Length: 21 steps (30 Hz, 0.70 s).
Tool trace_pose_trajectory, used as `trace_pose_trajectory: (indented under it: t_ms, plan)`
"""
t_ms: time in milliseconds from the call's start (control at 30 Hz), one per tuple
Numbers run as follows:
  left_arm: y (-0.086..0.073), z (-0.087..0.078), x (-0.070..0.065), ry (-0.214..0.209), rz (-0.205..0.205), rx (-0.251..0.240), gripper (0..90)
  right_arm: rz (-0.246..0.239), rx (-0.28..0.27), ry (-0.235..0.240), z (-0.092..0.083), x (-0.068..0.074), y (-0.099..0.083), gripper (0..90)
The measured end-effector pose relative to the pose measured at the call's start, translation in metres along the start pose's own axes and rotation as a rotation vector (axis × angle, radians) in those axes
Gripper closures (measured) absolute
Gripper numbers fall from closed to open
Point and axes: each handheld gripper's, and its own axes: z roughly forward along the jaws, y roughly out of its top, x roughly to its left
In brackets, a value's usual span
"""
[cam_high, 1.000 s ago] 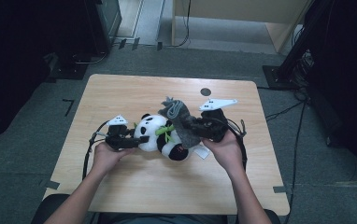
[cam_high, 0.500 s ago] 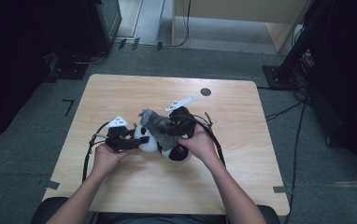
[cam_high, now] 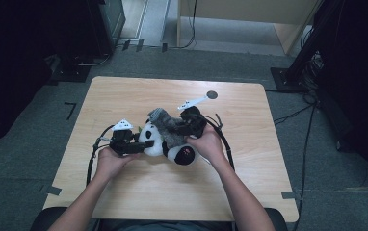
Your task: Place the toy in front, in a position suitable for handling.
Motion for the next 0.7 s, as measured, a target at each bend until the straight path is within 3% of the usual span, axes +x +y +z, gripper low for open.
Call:
trace_pose_trajectory:
  t_ms: [167, 267, 467, 600, 700]
  plan:
    - [0.0, 0.0, 0.0, 0.0, 0.005, 0.0, 39.8, 0.036, -0.011, -0.005, -0.004, -0.013, -0.002, 77.0]
    - [0.0, 0.0, -0.001, 0.0, 0.002, -0.002, 39.9, 0.061, -0.02, -0.045, -0.008, -0.026, -0.004, 77.3]
    - [0.0, 0.0, -0.001, 0.002, -0.003, -0.011, 39.9, 0.081, -0.03, -0.065, -0.009, -0.036, -0.003, 77.9]
    - [0.0, 0.0, 0.0, -0.002, -0.006, -0.012, 39.9, 0.106, -0.043, -0.119, -0.012, -0.045, -0.005, 78.0]
    - [0.0, 0.0, 0.0, -0.003, -0.007, -0.014, 39.9, 0.129, -0.053, -0.131, -0.015, -0.05, -0.006, 77.9]
